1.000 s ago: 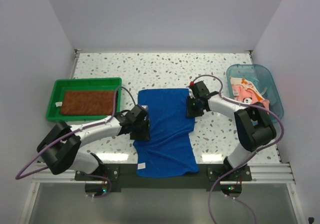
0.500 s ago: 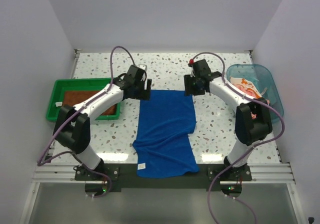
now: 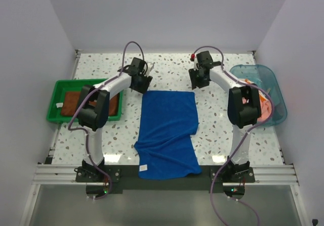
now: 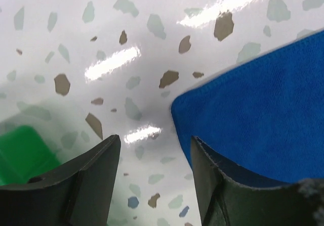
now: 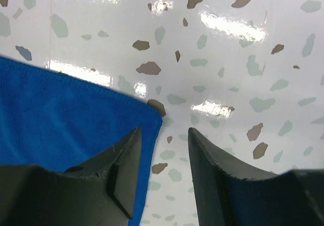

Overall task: Fold and stack the towels
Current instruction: Flatten out the crumpled towel

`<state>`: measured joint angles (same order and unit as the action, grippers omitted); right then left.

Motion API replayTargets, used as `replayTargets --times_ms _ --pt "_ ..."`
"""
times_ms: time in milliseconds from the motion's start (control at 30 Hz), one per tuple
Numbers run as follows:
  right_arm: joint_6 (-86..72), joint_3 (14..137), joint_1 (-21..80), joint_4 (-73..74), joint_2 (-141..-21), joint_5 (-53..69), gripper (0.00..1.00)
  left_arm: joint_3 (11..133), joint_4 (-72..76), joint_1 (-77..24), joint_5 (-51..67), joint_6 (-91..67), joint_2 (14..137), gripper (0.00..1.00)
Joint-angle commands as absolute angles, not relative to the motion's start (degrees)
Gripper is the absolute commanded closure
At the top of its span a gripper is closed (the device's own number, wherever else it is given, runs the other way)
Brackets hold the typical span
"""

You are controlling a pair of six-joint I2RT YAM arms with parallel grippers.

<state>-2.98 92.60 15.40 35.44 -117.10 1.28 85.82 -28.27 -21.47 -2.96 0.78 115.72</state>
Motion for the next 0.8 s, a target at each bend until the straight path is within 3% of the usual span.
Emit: replayTargets --times_ms 0,533,767 --pt "-0.26 96.94 15.38 38.14 -119.35 3.95 0.55 90.87 -27.95 -21.18 -0.44 4.66 117.77 0.38" --pt "-0.35 98.00 15.47 39.37 -125.42 4.92 0.56 93.16 -27.25 -21.09 2.11 3.43 121.20 0.38" --pt "1.84 96.16 16.61 39.64 -125.77 4.05 0.68 93.51 -27.25 -21.18 3.07 3.34 122.08 0.38"
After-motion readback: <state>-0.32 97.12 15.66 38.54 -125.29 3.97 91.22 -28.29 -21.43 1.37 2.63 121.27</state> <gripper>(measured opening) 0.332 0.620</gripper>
